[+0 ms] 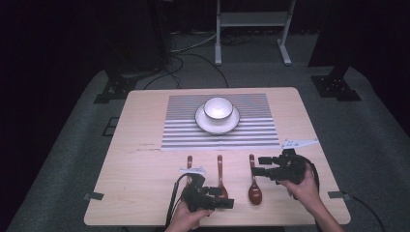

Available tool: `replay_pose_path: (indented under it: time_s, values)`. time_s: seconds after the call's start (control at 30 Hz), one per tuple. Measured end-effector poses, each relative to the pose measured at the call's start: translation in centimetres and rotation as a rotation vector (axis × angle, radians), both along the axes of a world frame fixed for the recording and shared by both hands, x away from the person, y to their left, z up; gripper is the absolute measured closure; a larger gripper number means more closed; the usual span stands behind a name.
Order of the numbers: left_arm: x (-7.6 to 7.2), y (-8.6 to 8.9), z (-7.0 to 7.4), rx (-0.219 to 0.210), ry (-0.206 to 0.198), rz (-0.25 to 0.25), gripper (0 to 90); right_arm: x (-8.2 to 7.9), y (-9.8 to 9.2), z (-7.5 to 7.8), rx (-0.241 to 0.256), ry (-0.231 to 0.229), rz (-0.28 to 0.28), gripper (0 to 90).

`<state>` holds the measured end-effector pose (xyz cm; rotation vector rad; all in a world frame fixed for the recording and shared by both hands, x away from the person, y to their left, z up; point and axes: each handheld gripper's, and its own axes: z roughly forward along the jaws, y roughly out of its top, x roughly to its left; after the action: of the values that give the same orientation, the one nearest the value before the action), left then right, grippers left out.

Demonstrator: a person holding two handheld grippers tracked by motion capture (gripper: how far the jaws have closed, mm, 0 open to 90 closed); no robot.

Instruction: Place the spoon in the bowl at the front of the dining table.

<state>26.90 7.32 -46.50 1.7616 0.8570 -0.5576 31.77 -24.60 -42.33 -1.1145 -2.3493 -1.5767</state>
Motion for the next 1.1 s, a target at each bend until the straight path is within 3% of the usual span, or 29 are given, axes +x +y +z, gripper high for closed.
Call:
replay_pose_path:
  time_s: [0.6, 0.8, 1.1]
  values:
    - [-0.4, -0.8, -1.0, 0.054, 0.024, -0.052, 3.7, 0.4, 1.4, 0.2, 0.000, 0.000, 0.029, 28.0]
    - [-0.2, -0.9, -1.8, 0.101, 0.047, -0.052, 4.0, 0.4, 1.6, 0.4, -0.007, -0.002, 0.033, 28.0]
    - [-0.3, -0.9, -1.8, 0.096, 0.044, -0.040, 5.0, 0.8, 2.4, 0.0, -0.029, 0.014, 0.053, 28.0]
